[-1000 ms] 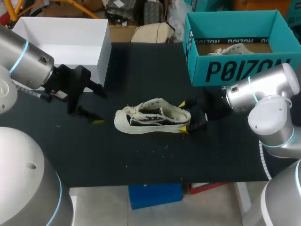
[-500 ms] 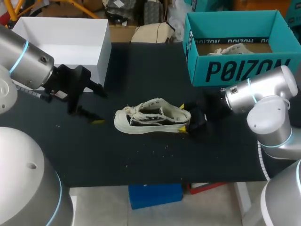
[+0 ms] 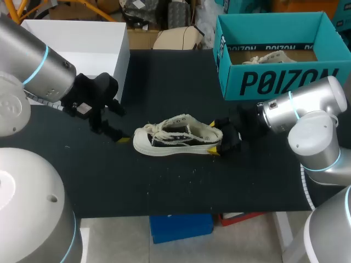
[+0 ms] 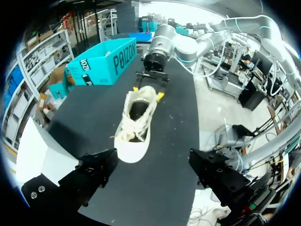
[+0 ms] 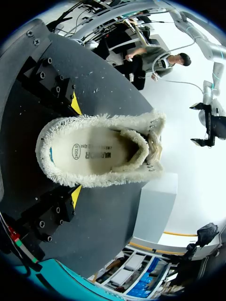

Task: Take the shoe out of the shoebox, open the shoe tongue, remove and reinsert the insole, then place the shoe into the shoebox

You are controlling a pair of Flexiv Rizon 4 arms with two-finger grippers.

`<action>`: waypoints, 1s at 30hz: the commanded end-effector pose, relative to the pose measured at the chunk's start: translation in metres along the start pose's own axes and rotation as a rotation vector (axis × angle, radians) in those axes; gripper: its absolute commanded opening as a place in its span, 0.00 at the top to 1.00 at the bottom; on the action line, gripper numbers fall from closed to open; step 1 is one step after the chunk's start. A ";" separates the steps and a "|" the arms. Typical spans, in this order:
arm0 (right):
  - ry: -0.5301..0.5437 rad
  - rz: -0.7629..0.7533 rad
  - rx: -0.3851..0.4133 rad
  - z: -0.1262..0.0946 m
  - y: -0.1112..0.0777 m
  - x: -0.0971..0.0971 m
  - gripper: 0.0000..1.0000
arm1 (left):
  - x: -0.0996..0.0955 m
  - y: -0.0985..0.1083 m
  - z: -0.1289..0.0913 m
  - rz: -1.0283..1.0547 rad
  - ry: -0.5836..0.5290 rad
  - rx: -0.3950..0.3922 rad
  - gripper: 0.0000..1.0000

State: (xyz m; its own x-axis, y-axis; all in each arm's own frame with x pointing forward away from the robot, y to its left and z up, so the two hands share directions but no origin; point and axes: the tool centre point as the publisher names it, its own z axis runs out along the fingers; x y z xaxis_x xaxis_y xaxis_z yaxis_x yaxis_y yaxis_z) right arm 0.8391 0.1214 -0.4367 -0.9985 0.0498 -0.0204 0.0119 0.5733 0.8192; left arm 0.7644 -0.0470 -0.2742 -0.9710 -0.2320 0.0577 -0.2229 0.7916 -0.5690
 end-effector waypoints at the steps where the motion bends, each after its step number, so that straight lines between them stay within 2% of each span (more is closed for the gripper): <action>1: -0.001 0.001 0.003 0.003 -0.002 -0.001 1.00 | 0.007 -0.013 0.010 -0.141 0.009 -0.159 0.00; 15: -0.001 0.001 0.003 0.003 -0.002 -0.001 1.00 | 0.007 -0.013 0.010 -0.141 0.009 -0.159 0.00; 21: -0.001 0.001 0.003 0.003 -0.002 -0.001 1.00 | -0.002 -0.037 0.024 -0.450 -0.093 -0.337 0.00; 23: -0.001 0.001 0.003 0.003 -0.002 -0.001 1.00 | -0.001 -0.047 0.029 -0.475 -0.119 -0.355 0.00; 25: -0.001 0.001 0.003 0.003 -0.002 -0.001 1.00 | -0.004 -0.055 0.035 -0.540 -0.131 -0.421 0.00; 30: -0.001 0.001 0.003 0.003 -0.002 -0.001 1.00 | -0.007 -0.067 0.047 -0.747 -0.079 -0.535 0.00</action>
State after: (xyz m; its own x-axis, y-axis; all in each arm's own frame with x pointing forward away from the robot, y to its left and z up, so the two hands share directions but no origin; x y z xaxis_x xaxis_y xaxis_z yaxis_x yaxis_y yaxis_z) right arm 0.8393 0.1214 -0.4365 -0.9986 0.0496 -0.0203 0.0118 0.5742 0.8186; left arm 0.7750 -0.1016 -0.2722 -0.7278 -0.6613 0.1819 -0.6827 0.6732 -0.2842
